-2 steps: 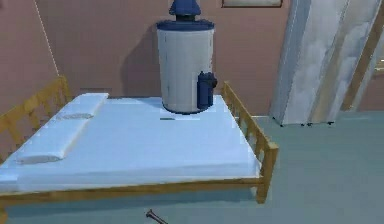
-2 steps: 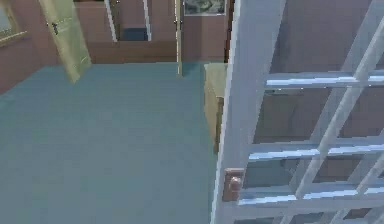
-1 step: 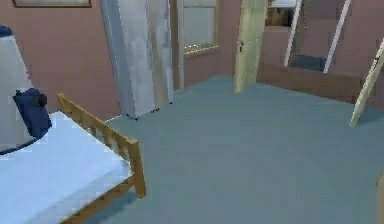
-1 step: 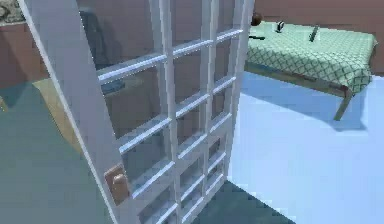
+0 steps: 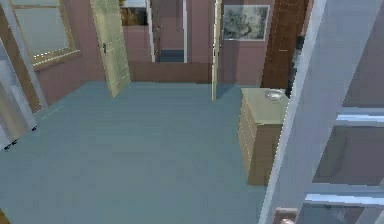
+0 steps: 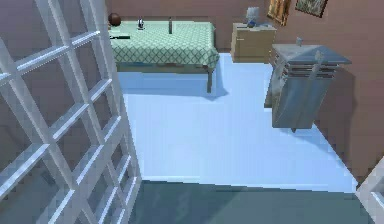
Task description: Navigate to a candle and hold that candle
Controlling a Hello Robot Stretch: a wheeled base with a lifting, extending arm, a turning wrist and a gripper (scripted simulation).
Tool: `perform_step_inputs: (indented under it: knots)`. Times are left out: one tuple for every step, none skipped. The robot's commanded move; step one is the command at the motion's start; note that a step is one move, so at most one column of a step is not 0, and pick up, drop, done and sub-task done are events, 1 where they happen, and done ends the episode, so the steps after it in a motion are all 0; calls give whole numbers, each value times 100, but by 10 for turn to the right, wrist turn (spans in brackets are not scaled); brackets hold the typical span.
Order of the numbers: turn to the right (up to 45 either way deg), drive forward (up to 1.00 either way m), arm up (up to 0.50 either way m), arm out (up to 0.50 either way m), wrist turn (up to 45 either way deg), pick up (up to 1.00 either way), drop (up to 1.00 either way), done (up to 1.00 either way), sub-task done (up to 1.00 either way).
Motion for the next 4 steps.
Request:
perform_step_inputs:
  knots:
    - [0,25,0,0,0,0,0,0,0]
    - [-60,0,0,0,0,0,0,0,0]
    - [0,100,0,0,0,0,0,0,0]
    - [0,100,0,0,0,0,0,0,0]
